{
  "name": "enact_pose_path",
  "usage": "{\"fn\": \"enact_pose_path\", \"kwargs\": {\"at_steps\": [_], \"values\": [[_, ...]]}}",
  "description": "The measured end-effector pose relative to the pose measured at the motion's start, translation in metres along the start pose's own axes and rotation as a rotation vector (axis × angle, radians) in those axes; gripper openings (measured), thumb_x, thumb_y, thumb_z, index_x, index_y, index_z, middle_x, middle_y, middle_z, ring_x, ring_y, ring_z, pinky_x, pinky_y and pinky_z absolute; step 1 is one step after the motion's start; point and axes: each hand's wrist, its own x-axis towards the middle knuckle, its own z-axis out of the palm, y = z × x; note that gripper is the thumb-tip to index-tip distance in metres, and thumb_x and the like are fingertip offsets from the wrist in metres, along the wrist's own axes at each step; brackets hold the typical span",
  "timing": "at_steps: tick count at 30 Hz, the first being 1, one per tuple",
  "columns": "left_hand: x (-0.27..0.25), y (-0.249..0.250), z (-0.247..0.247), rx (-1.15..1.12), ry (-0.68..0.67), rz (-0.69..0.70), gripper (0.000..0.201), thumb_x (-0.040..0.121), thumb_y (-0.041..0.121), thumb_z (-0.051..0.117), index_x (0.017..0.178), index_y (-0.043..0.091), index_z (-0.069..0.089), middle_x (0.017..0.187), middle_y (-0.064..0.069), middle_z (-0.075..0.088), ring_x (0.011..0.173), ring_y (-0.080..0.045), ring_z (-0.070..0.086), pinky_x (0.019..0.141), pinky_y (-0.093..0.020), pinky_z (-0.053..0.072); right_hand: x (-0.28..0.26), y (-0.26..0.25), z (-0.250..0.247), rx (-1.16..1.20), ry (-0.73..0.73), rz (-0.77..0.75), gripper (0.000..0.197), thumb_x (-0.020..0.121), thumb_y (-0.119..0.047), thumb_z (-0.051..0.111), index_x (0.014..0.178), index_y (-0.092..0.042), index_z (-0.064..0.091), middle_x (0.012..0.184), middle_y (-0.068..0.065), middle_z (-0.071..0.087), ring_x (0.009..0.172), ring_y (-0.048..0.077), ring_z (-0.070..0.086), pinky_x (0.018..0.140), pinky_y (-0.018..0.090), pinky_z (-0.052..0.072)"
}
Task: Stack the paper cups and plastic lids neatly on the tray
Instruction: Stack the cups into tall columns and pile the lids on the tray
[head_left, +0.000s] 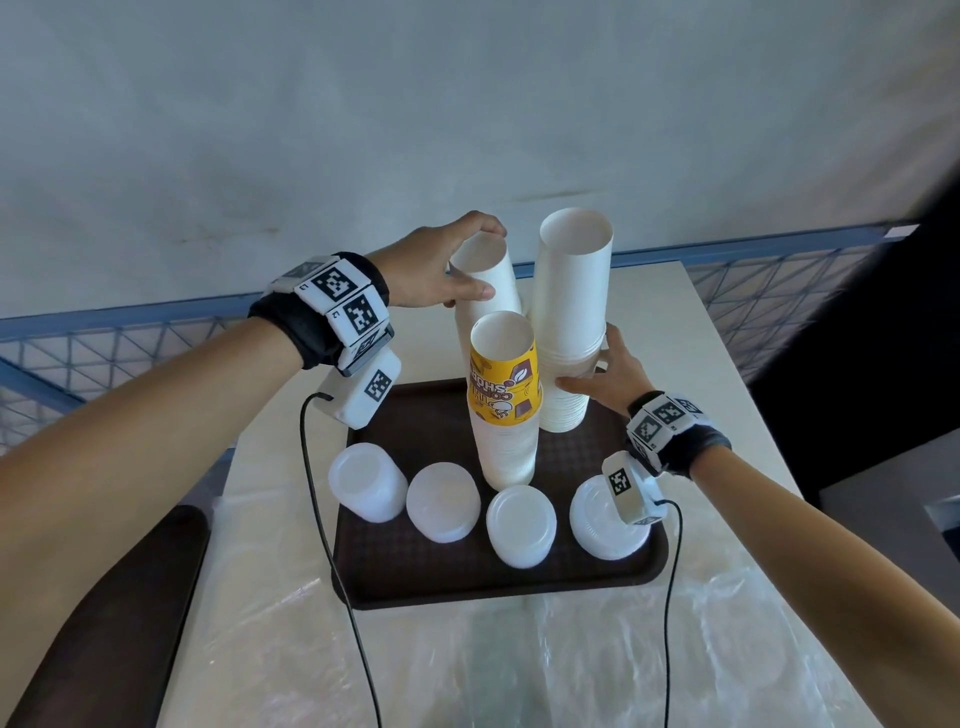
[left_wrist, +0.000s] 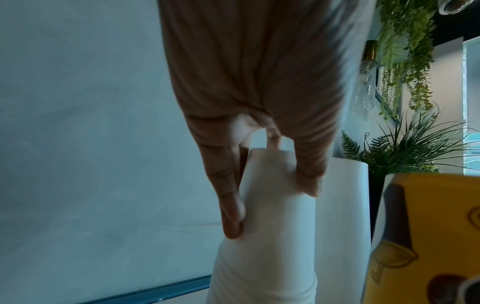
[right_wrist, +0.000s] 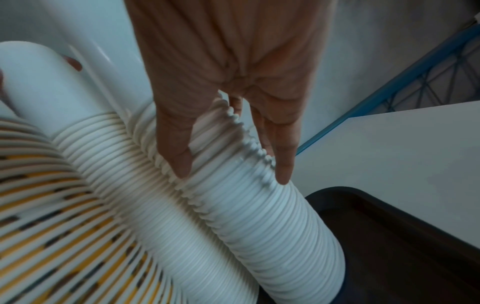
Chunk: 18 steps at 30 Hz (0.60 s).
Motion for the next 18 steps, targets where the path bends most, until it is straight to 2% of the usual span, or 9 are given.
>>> {"fn": "enact_pose_path", "kwargs": {"at_steps": [3,5,6,8,10,11,13,15,18], "values": [[-0.006,0.003,-0.002,0.055,0.011,0.005,0.072,0.087,0.024,0.063,0.144,0.029,0.020,0.136,-0.006,0.047,0.083,-0.010,0.054,0.085,-0.021,0.042,-0.001,-0.001,-0.001,-0.018,-0.022,0.001,0.098,0.070,-0.021,0.079,0.144,-0.019,0.014,0.137,0.017,0.047,0.124,0.034,0.048,0.105,0.047,0.038],[-0.015,0.005,-0.007,0.083,0.079,0.002,0.077,0.087,0.025,0.062,0.146,0.032,0.013,0.139,-0.007,0.043,0.090,-0.012,0.057,0.094,-0.025,0.040,-0.001,-0.002,-0.004,-0.019,-0.020,-0.013,0.100,0.069,-0.024,0.080,0.144,-0.020,0.013,0.139,0.016,0.045,0.124,0.034,0.048,0.106,0.048,0.038],[-0.021,0.006,-0.010,0.073,0.157,0.009,0.074,0.087,0.025,0.062,0.145,0.034,0.016,0.135,-0.007,0.046,0.086,-0.016,0.062,0.093,-0.028,0.043,-0.002,-0.004,-0.005,-0.010,-0.009,-0.027,0.102,0.068,-0.026,0.081,0.144,-0.021,0.013,0.139,0.015,0.045,0.124,0.034,0.048,0.105,0.049,0.039],[-0.034,0.008,-0.013,0.007,0.372,0.081,0.056,0.088,0.023,0.058,0.138,0.030,0.034,0.114,-0.003,0.055,0.075,-0.022,0.065,0.082,-0.031,0.048,-0.003,-0.009,-0.010,0.006,0.018,-0.070,0.103,0.066,-0.029,0.082,0.144,-0.022,0.013,0.138,0.014,0.046,0.121,0.032,0.051,0.103,0.049,0.041],[-0.049,0.012,-0.012,-0.064,0.521,0.179,0.034,0.088,0.027,0.054,0.122,0.023,0.051,0.096,0.004,0.060,0.068,-0.020,0.066,0.069,-0.031,0.050,-0.003,-0.018,-0.014,0.012,0.039,-0.125,0.103,0.066,-0.029,0.082,0.143,-0.022,0.015,0.138,0.011,0.047,0.122,0.030,0.049,0.103,0.046,0.041],[-0.057,0.015,-0.009,-0.074,0.542,0.202,0.031,0.085,0.034,0.054,0.114,0.023,0.055,0.091,0.006,0.061,0.064,-0.016,0.065,0.064,-0.030,0.049,-0.002,-0.023,-0.016,0.013,0.047,-0.147,0.102,0.065,-0.029,0.083,0.143,-0.021,0.017,0.138,0.009,0.047,0.123,0.028,0.048,0.103,0.045,0.041],[-0.068,0.021,0.002,-0.054,0.487,0.186,0.041,0.076,0.052,0.058,0.107,0.026,0.057,0.088,0.011,0.060,0.059,-0.010,0.061,0.061,-0.027,0.048,-0.001,-0.031,-0.019,0.005,0.055,-0.162,0.099,0.065,-0.029,0.083,0.141,-0.020,0.021,0.136,0.006,0.048,0.123,0.027,0.047,0.102,0.041,0.041],[-0.074,0.027,0.016,0.036,0.375,0.119,0.063,0.063,0.068,0.059,0.113,0.030,0.054,0.094,0.013,0.059,0.063,-0.010,0.059,0.068,-0.028,0.048,0.001,-0.035,-0.019,-0.012,0.053,-0.150,0.095,0.064,-0.029,0.083,0.139,-0.018,0.026,0.135,0.006,0.049,0.123,0.026,0.047,0.099,0.038,0.041],[-0.071,0.029,0.039,0.166,0.222,-0.010,0.084,0.055,0.072,0.067,0.126,0.032,0.043,0.113,0.010,0.059,0.077,-0.012,0.053,0.077,-0.031,0.044,0.002,-0.035,-0.015,-0.023,0.055,-0.116,0.093,0.063,-0.030,0.084,0.137,-0.016,0.030,0.135,0.006,0.049,0.124,0.026,0.046,0.098,0.037,0.041]]}}
